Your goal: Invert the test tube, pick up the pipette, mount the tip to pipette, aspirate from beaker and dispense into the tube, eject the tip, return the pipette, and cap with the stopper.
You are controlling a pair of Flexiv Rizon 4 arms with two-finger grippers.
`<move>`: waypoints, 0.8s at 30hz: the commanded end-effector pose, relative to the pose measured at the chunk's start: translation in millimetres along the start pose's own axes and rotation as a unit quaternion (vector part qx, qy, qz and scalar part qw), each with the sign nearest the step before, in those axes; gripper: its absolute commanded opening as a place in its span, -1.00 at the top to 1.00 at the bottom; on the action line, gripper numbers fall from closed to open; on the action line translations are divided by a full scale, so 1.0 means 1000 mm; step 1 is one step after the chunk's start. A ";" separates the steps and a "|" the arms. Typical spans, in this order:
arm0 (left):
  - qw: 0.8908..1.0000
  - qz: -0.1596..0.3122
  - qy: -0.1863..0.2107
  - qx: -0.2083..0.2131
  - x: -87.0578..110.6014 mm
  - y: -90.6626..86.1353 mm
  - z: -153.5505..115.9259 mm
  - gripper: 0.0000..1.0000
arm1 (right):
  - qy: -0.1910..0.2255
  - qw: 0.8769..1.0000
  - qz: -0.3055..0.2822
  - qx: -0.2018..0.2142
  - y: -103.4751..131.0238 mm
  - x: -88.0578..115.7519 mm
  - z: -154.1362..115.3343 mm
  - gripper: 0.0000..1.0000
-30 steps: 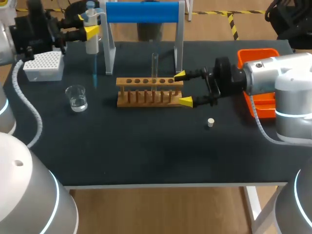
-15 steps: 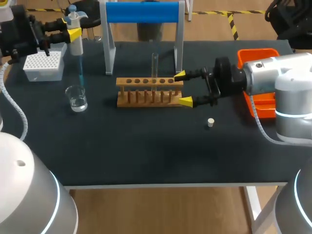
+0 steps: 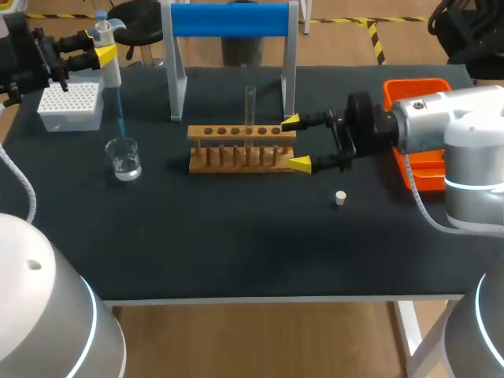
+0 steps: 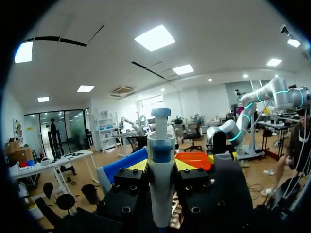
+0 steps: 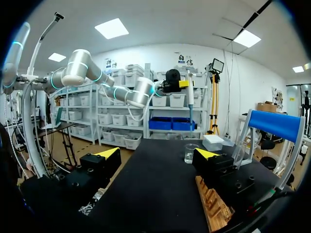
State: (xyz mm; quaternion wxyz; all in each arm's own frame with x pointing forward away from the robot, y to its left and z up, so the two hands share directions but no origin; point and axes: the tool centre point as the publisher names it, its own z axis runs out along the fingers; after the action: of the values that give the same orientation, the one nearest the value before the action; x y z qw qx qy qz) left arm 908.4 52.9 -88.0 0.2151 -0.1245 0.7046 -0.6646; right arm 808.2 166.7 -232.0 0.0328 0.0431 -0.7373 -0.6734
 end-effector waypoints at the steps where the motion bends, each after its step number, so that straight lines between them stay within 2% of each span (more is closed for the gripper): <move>1: 1.000 0.002 0.003 0.004 -0.006 0.004 0.000 1.00 | 0.001 1.000 0.000 0.001 0.000 0.000 -0.001 -1.00; 8: 1.000 0.004 0.001 0.006 -0.015 0.008 -0.003 1.00 | 0.001 1.000 0.000 0.001 0.000 0.000 -0.001 -1.00; 24: 1.000 -0.006 -0.001 0.008 -0.014 0.010 -0.007 1.00 | 0.001 1.000 0.000 0.001 0.000 0.000 -0.001 -1.00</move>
State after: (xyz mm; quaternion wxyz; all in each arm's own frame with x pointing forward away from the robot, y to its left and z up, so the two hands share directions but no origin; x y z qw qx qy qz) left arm 918.6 65.3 -95.9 0.2137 -0.1289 0.6976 -0.6717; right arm 808.2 166.7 -232.0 0.0328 0.0431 -0.7374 -0.6733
